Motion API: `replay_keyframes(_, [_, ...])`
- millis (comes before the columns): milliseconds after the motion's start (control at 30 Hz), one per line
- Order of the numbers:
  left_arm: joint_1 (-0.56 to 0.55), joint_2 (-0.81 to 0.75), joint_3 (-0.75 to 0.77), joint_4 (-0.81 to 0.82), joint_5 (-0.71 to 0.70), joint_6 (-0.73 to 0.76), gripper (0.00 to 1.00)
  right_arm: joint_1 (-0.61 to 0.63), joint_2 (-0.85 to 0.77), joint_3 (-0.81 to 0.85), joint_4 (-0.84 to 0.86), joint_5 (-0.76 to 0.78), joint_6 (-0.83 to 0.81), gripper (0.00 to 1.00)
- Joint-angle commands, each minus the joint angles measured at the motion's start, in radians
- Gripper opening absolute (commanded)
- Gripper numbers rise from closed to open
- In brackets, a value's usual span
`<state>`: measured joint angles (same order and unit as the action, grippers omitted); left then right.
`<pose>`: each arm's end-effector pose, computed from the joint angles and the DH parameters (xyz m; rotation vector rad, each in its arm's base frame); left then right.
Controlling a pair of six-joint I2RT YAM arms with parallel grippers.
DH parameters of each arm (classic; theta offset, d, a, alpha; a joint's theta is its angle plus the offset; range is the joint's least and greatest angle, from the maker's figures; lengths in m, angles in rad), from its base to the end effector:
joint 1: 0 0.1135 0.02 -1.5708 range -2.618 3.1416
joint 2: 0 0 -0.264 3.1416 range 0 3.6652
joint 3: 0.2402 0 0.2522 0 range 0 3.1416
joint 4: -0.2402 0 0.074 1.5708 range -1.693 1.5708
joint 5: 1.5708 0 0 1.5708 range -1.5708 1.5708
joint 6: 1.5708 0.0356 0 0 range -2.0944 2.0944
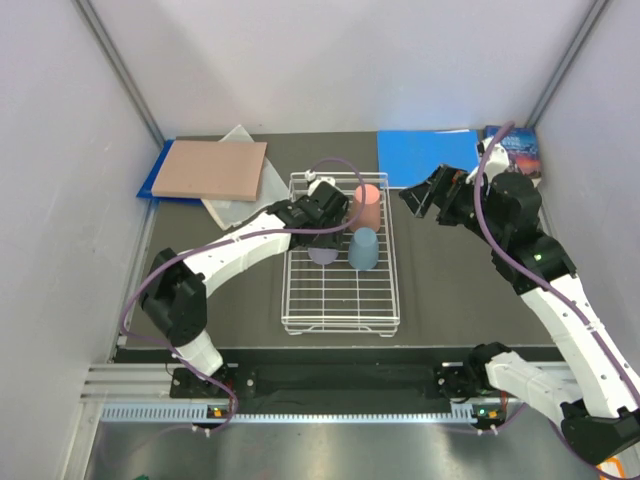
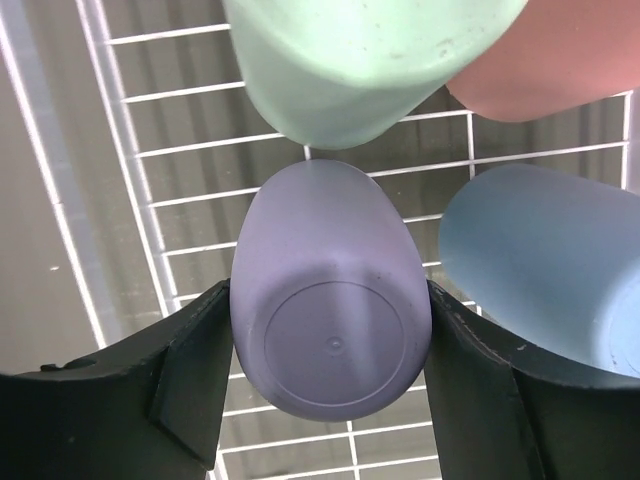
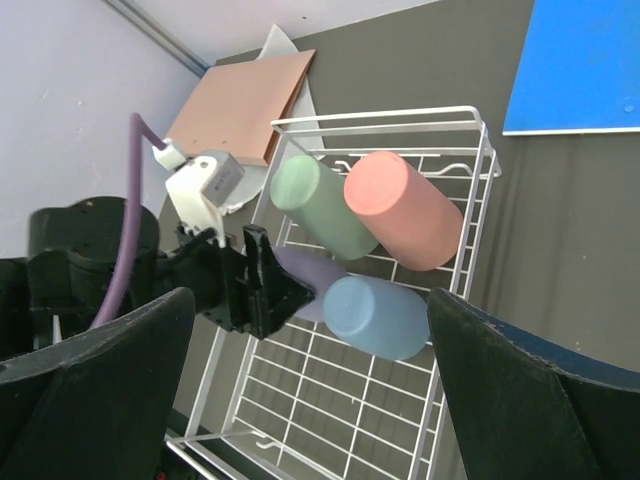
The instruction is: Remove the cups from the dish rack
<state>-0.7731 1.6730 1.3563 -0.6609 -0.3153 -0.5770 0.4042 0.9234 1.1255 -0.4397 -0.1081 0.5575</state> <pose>0.2644 -0.2426 0.2674 0.1231 2.4833 -0.1661 0.1778 0.0802 0.4063 0.0640 1.8759 0.7723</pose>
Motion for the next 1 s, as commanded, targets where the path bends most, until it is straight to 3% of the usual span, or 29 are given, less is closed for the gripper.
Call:
replay_keyframes(0, [0.0, -0.096, 0.105, -0.089, -0.054, -0.012, 0.0, 0.013, -0.008, 0.025, -0.028, 0.048, -0.031, 1.0])
replay_keyframes(167, [0.0, -0.24, 0.23, -0.121, -0.064, 0.009, 0.0, 0.015, 0.02, 0.031, -0.068, 0.129, 0.017, 1.0])
replay_keyframes(300, [0.011, -0.349, 0.239, -0.017, 0.054, 0.002, 0.0, 0.016, -0.038, -0.048, 0.042, 0.171, 0.114, 0.9])
replay_keyframes(400, [0.047, -0.439, 0.132, 0.173, 0.272, -0.064, 0.0, 0.015, -0.063, -0.076, 0.132, 0.031, 0.11, 0.93])
replay_keyframes(433, [0.085, -0.478, 0.086, 0.31, 0.362, -0.093, 0.0, 0.016, -0.066, -0.078, 0.156, -0.008, 0.104, 0.93])
replay_keyframes(467, [0.113, -0.493, -0.004, 0.384, 0.522, -0.181, 0.0, 0.015, -0.069, -0.093, 0.182, -0.042, 0.117, 0.94])
replay_keyframes(533, [0.206, -0.527, -0.122, 0.586, 0.71, -0.32, 0.0, 0.016, -0.087, -0.113, 0.258, -0.117, 0.139, 0.92])
replay_keyframes(567, [0.231, -0.532, -0.179, 0.836, 0.834, -0.48, 0.0, 0.016, -0.092, -0.125, 0.278, -0.137, 0.156, 0.91])
replay_keyframes(600, [0.25, -0.535, -0.286, 0.931, 0.861, -0.55, 0.0, 0.016, -0.103, -0.127, 0.295, -0.154, 0.166, 0.9])
replay_keyframes(667, [0.279, -0.533, -0.353, 1.105, 0.884, -0.668, 0.0, 0.018, -0.116, -0.139, 0.321, -0.179, 0.189, 0.88])
replay_keyframes(800, [0.281, -0.498, -0.404, 1.194, 0.907, -0.715, 0.0, 0.024, -0.149, -0.174, 0.418, -0.252, 0.246, 0.75])
replay_keyframes(967, [0.281, -0.437, -0.411, 1.284, 0.923, -0.77, 0.0, 0.053, -0.147, -0.178, 0.432, -0.263, 0.269, 0.72])
